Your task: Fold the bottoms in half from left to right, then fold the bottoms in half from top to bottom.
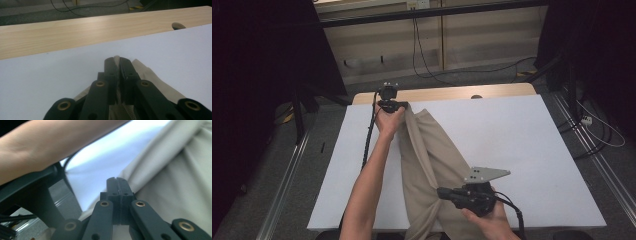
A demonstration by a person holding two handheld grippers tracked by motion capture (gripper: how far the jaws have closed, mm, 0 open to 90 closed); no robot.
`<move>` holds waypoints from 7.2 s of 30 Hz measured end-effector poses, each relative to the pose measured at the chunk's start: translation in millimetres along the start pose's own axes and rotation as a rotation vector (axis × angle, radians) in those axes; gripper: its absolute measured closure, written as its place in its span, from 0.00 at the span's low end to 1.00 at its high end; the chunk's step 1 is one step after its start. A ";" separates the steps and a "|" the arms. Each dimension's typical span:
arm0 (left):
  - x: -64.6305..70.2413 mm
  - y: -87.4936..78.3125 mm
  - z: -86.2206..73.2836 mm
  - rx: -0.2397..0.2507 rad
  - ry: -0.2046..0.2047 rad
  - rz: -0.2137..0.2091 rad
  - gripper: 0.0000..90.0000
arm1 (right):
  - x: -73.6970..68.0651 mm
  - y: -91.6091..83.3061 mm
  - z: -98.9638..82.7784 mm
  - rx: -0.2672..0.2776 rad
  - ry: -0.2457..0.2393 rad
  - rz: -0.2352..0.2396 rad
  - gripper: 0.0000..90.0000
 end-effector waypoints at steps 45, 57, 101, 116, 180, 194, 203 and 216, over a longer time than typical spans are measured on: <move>51.3 -18.1 -41.6 0.092 0.138 -0.088 0.31 | 82.4 -59.1 -63.2 -0.273 0.020 -0.441 0.82; 91.5 -113.8 -141.9 -0.008 0.280 -0.240 0.38 | 24.9 -28.1 -65.2 -0.289 -0.124 -0.114 0.78; 192.0 -142.2 -239.8 -0.175 0.610 -0.461 0.98 | 87.1 -35.7 -60.5 -0.310 -0.048 -0.411 0.69; 171.0 -160.5 -240.3 -0.231 0.545 -0.498 0.98 | 60.0 -44.0 -70.4 -0.341 -0.007 -0.296 0.99; 23.9 -73.1 -93.1 0.020 0.152 -0.244 0.17 | 173.0 58.2 69.6 -0.149 -0.017 -0.284 0.41; 13.1 -14.1 -74.1 -0.035 0.113 -0.195 0.43 | 240.1 130.5 93.6 -0.197 0.023 -0.342 0.71; 6.4 -0.4 -73.9 -0.050 0.085 -0.222 0.71 | 248.6 144.2 96.3 -0.216 0.008 -0.349 1.00; 3.8 5.1 -71.2 -0.047 0.051 -0.205 0.77 | 247.2 147.3 89.9 -0.258 0.085 -0.327 0.78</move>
Point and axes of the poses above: each handheld gripper's, and its own axes: y roughly forward along the jaws, z roughly out of its top, x roughly to its right, the point moved 4 cm from there along y, roughly forward along the jaws, and after that the axes turned 2 degrees about -z, right-handed, at the moved point
